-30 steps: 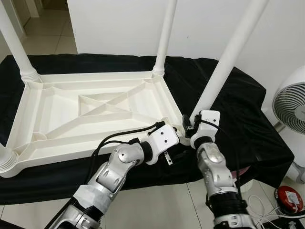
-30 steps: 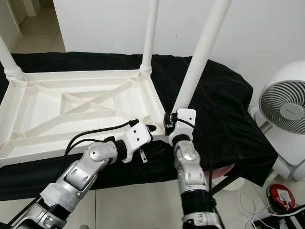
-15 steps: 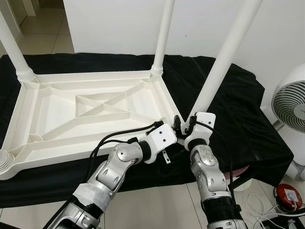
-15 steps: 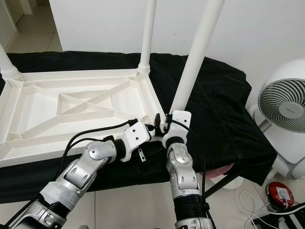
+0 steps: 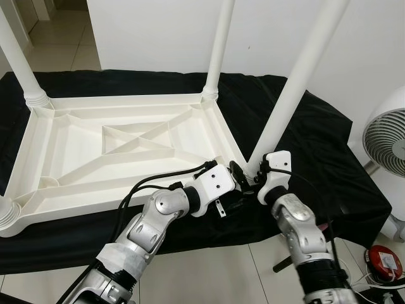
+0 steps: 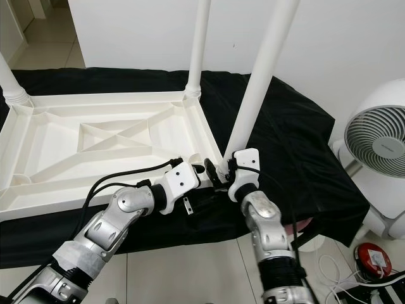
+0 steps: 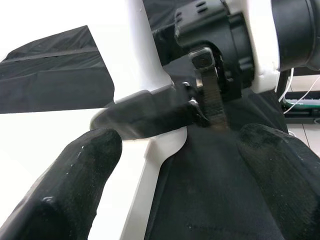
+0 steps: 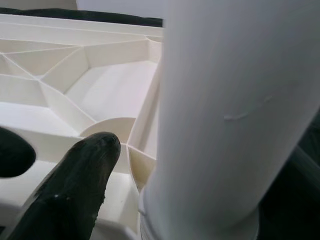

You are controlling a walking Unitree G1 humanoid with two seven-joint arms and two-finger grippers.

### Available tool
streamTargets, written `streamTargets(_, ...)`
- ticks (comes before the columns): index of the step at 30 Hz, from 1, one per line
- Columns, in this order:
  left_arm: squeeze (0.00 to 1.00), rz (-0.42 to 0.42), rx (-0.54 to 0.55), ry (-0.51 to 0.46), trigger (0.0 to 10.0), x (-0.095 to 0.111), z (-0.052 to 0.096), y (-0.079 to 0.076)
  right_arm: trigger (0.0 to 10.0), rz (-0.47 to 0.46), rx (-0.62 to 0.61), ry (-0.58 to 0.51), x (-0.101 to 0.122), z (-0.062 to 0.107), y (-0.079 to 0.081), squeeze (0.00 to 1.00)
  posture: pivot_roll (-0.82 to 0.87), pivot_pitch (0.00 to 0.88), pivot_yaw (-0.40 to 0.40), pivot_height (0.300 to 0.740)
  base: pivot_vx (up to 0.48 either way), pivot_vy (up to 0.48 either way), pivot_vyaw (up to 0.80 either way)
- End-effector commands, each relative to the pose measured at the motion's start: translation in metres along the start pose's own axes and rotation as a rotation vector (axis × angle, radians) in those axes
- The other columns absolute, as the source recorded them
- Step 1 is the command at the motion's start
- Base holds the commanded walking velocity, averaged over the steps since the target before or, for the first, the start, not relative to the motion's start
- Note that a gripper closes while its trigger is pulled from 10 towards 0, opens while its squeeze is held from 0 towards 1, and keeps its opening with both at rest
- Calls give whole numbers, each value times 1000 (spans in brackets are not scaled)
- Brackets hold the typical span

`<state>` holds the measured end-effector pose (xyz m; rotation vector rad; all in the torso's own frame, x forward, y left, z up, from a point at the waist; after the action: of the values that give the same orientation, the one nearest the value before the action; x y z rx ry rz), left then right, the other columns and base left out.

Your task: Building children table

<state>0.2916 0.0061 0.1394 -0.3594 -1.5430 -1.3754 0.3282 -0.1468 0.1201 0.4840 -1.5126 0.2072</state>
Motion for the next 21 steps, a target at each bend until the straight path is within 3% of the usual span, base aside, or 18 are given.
streamTargets(1, 0, -9, 7, 0, 10000, 0, -2, -1, 10000, 30, 78, 30, -3, -2, -2, 0, -65, 0, -84, 740, 0, 0, 0)
streamTargets(9, 0, -22, 16, -1, 10000, 0, -5, 5, 9882, 102, 196, 92, -2, -15, -13, 0, -51, 0, -87, 740, 0, 0, 0)
streamTargets(10, 0, -25, 19, 0, 10000, -1, -5, 6, 7137, 114, 209, 104, -3, -19, -14, 0, -48, 0, -84, 740, 0, 0, 0)
streamTargets(12, 0, -25, 19, 0, 10000, -1, -5, 6, 7137, 114, 209, 104, -3, -19, -14, 0, -48, 0, -84, 740, 0, 0, 0)
streamTargets(13, 0, -26, 19, 0, 10000, -1, -5, 7, 6471, 119, 216, 111, -3, -21, -14, 0, -48, 0, -84, 740, 0, 0, 0)
streamTargets(14, 0, -28, 17, 0, 10000, -1, -5, 7, 2824, 131, 229, 123, -4, -23, -13, 0, -45, 0, -78, 740, 0, 0, 0)
streamTargets(15, 0, -30, 16, -1, 10000, -1, -5, 8, 1961, 139, 241, 131, -5, -24, -12, 0, -45, 0, -75, 740, 0, 0, 0)
streamTargets(18, 0, -31, 16, -1, 10000, -1, -5, 8, 1961, 144, 250, 135, -6, -25, -12, 0, -45, 0, -75, 740, 0, 0, 0)
streamTargets(19, 0, -34, 14, -1, 10000, -1, -5, 9, 0, 146, 263, 139, -7, -26, -11, 0, -48, 0, -71, 740, 0, 0, 0)
streamTargets(21, 0, -39, 13, -1, 10000, -1, -5, 10, 0, 156, 280, 148, -8, -28, -11, 0, -48, 0, -71, 740, 0, 0, 0)
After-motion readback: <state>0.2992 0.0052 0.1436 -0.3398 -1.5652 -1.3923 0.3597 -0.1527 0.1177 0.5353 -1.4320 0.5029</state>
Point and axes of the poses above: a point about 5 cm out from each wrist's last joint towards the gripper, its own z axis pointing back from the gripper into the wrist, its own x axis along the axis of the wrist's last joint, y = z × x, the point moved 2 cm from there along -z, pointing out of the wrist towards the gripper, and after that the axes turned 14 degrees about -z, right-handed, at the moved point
